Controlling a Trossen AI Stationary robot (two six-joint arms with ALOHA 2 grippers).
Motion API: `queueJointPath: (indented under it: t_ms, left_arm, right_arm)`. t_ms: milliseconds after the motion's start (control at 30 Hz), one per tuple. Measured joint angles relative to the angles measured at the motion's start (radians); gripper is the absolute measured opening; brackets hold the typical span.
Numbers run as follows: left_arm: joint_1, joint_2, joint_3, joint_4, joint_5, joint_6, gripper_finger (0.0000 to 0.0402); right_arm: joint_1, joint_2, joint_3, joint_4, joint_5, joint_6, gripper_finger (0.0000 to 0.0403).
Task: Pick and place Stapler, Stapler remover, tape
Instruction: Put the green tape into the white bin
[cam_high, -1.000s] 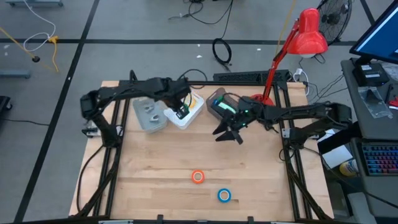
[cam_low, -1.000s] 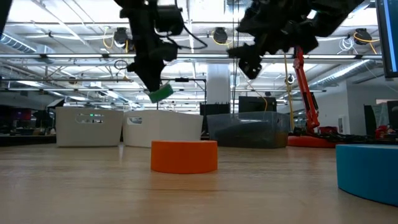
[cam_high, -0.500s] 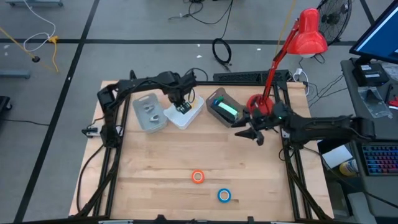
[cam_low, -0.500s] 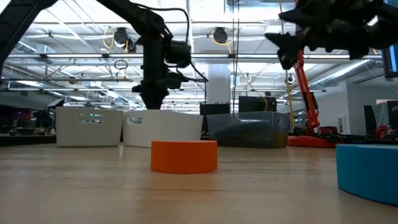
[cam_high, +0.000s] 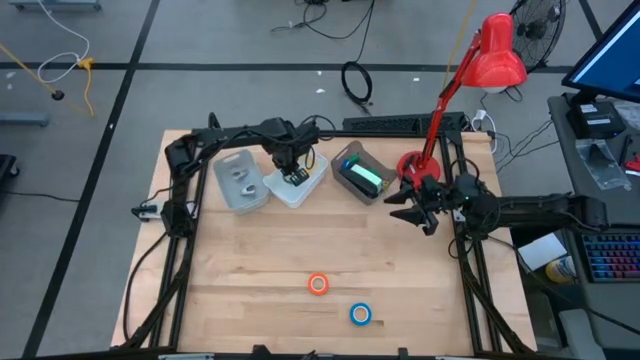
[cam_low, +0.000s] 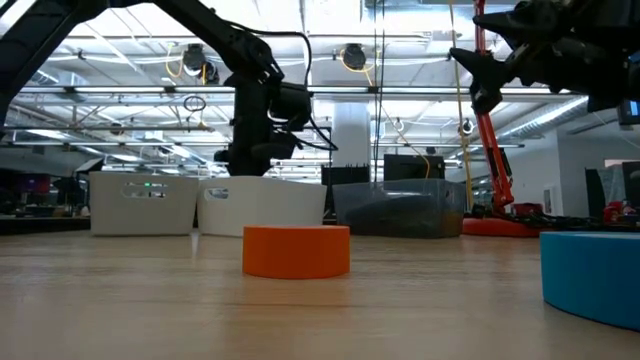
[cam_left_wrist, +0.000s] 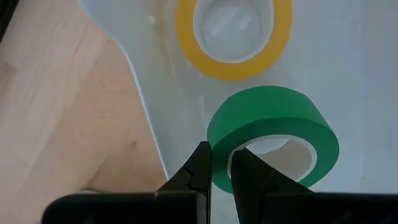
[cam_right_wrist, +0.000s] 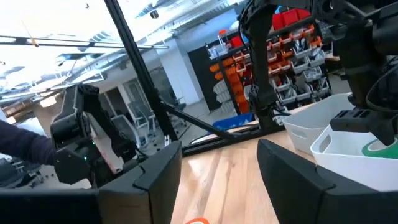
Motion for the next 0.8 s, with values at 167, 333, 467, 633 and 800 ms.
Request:
queueJointPath:
  t_ms: [167, 333, 467, 633, 800]
  left_arm:
    - [0.003, 0.013, -0.001, -0.01, 0.006, -0.011, 0.0033]
    - [0.015, 0.017, -0.001, -0.013, 0.007, -0.022, 0.0033]
    - [0.027, 0.017, -0.001, -0.013, 0.014, -0.054, 0.0033]
    - [0.034, 0.017, -0.001, -0.022, 0.022, -0.071, 0.0033]
    - [0.037, 0.017, -0.001, -0.032, 0.033, -0.08, 0.0033]
  right_arm:
    - [0.0, -0.01, 0.0, -0.031, -0.002, -0.026, 0.0202]
    - [0.0, -0.01, 0.0, -0.101, -0.002, -0.071, 0.0204]
    - [0.0, -0.01, 0.0, -0.156, -0.001, -0.121, 0.0206]
    - [0.0, -0.01, 0.0, -0.168, -0.001, -0.164, 0.0202]
    - [0.0, -0.01, 0.0, -0.268, 0.052, -0.216, 0.0205]
